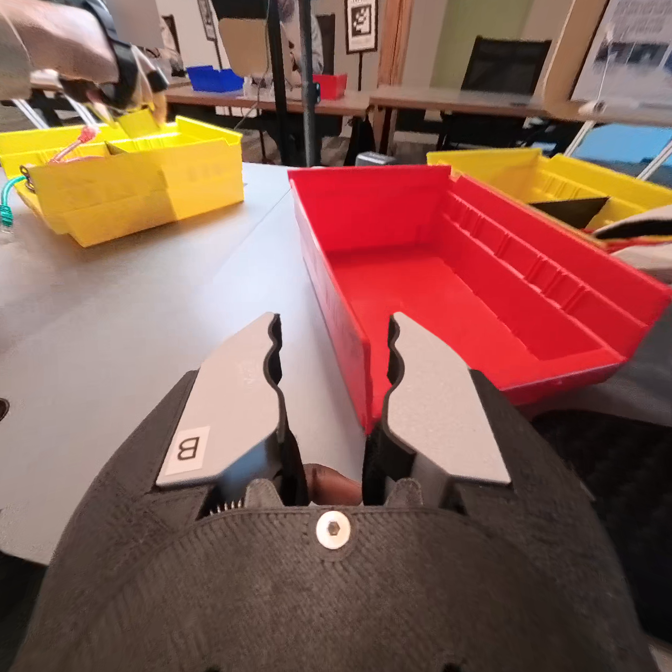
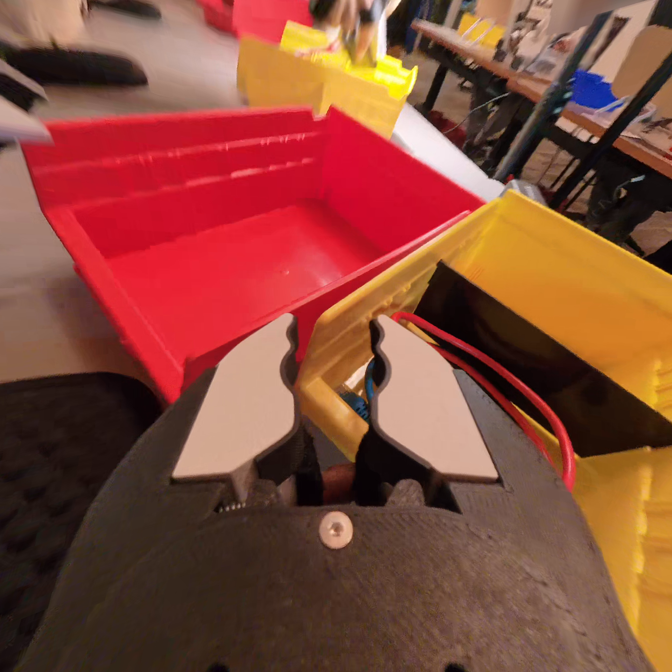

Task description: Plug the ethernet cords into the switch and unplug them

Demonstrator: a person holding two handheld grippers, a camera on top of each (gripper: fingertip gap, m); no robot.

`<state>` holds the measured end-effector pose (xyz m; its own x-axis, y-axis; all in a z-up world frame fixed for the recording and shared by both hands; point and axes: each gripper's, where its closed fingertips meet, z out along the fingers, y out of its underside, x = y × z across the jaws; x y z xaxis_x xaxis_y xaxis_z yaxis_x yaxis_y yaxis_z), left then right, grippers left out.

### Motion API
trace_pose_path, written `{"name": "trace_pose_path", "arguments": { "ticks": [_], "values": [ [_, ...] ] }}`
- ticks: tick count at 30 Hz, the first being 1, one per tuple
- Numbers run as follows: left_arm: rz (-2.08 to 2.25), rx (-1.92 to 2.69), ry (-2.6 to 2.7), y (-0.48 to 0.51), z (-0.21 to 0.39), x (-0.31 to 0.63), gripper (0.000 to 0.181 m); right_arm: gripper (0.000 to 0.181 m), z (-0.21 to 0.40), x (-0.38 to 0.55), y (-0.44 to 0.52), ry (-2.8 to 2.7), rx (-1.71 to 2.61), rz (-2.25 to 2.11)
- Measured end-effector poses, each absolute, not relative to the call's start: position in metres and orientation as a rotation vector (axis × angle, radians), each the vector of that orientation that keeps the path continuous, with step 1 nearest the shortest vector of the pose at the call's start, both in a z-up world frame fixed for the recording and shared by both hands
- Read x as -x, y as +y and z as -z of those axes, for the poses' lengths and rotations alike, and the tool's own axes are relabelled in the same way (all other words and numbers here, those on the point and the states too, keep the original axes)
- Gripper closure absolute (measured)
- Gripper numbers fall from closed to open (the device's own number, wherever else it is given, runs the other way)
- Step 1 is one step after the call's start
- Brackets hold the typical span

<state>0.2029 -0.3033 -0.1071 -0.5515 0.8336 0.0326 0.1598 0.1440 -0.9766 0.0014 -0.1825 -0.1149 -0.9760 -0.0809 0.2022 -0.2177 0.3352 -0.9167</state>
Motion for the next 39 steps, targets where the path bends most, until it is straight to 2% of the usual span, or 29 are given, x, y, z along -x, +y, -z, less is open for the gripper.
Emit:
{"name": "trace_pose_path", "arguments": {
  "ticks": [4,8,12,14,15,16,19,26,31,35,39],
  "values": [
    [-1.482,0.992,-1.891,-0.313,0.124,-0.192,0.126,0.131,0.098,-0.021,-0.155,-2.440,-0.124,-1.958],
    [-1.527,1.011,-1.872,-0.314,0.126,-0.185,0.134,0.124,0.120,-0.052,-0.143,-2.543,-0.151,-1.934],
    [-1.520,1.013,-1.803,-0.307,0.123,-0.176,0.168,0.125,0.142,-0.065,-0.152,-2.638,-0.151,-1.810],
    [-1.550,1.027,-1.815,-0.310,0.123,-0.178,0.170,0.130,0.148,-0.065,-0.159,-2.653,-0.116,-1.766],
    [-1.572,1.037,-1.819,-0.311,0.123,-0.179,0.171,0.135,0.150,-0.064,-0.163,-2.658,-0.083,-1.743],
    [-1.600,1.034,-1.813,-0.312,0.120,-0.180,0.172,0.152,0.152,-0.062,-0.167,-2.659,-0.061,-1.728],
    [-1.678,1.017,-1.778,-0.311,0.108,-0.184,0.173,0.162,0.148,-0.060,-0.176,-2.569,-0.087,-1.679],
    [-2.037,0.891,-1.614,-0.290,0.040,-0.208,0.173,0.169,0.089,-0.066,-0.175,-2.209,-0.193,-1.861],
    [-2.257,0.742,-1.319,-0.241,-0.020,-0.210,0.174,0.170,0.026,-0.061,-0.124,-1.849,-0.247,-1.889],
    [-2.162,0.638,-1.065,-0.180,-0.053,-0.182,0.175,0.169,-0.006,-0.043,-0.045,-1.648,-0.167,-1.840],
    [-1.992,0.716,-0.919,-0.115,-0.058,-0.118,0.174,0.169,-0.008,-0.006,0.041,-1.582,-0.019,-1.704]
  ]
}}
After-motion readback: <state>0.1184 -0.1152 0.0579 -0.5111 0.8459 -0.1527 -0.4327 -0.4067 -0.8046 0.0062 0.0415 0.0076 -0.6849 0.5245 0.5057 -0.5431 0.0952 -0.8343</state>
